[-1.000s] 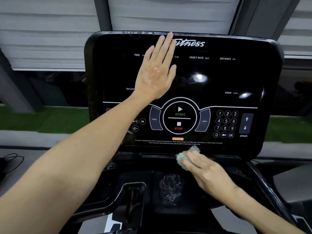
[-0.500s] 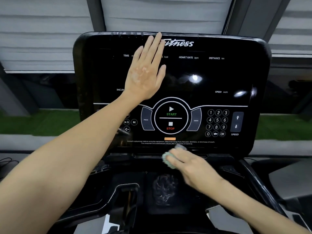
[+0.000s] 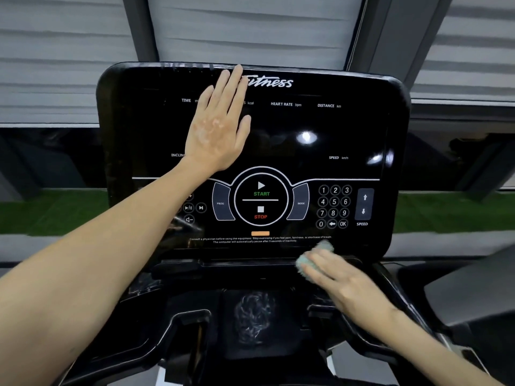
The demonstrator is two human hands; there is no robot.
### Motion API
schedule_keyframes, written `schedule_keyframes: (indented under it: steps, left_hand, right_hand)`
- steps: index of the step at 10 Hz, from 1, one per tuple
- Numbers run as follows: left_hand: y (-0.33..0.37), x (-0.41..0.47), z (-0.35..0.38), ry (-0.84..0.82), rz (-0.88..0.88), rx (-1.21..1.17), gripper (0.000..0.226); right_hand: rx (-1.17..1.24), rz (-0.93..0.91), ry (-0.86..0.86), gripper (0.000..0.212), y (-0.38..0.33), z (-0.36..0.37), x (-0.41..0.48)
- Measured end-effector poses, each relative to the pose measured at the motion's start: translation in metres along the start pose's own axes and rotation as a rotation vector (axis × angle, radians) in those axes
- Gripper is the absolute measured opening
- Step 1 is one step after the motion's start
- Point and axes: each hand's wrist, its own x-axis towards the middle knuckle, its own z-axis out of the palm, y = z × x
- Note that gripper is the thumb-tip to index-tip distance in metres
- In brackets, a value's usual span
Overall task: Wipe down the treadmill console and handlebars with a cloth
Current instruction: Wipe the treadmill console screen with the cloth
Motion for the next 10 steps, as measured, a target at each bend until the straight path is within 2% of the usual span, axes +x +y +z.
schedule_keyframes:
  steps: [1,2,4,6,8,9,10]
  left_hand:
    - [-0.001,0.0,-0.001,0.002,0.0,-0.018,0.059]
    - [-0.002,0.001,-0.001,0.004,0.002,-0.024,0.06]
    - [-0.002,0.0,0.0,0.009,0.0,-0.019,0.059]
    - [-0.002,0.0,0.001,0.014,-0.003,-0.008,0.059]
    - [-0.001,0.0,0.001,0.013,-0.002,-0.009,0.059]
    - [-0.001,0.0,0.0,0.014,0.001,-0.014,0.059]
    - [-0.002,0.0,0.0,0.009,0.0,-0.01,0.059]
  right_hand:
    - [0.051,-0.065,0.03,0.044,-0.02,0.015,0.028]
    - [0.02,-0.032,0.002,0.068,-0.017,0.009,0.026]
    - [0.03,0.149,0.011,0.062,0.019,-0.015,-0.013]
    - [0.007,0.334,0.046,0.068,0.027,-0.03,-0.042]
    - [-0.016,0.133,0.016,0.064,0.002,-0.003,-0.003]
    - [0.062,0.086,0.016,0.06,-0.009,0.008,0.01]
    - [0.085,0.117,0.028,0.064,-0.001,-0.002,0.0]
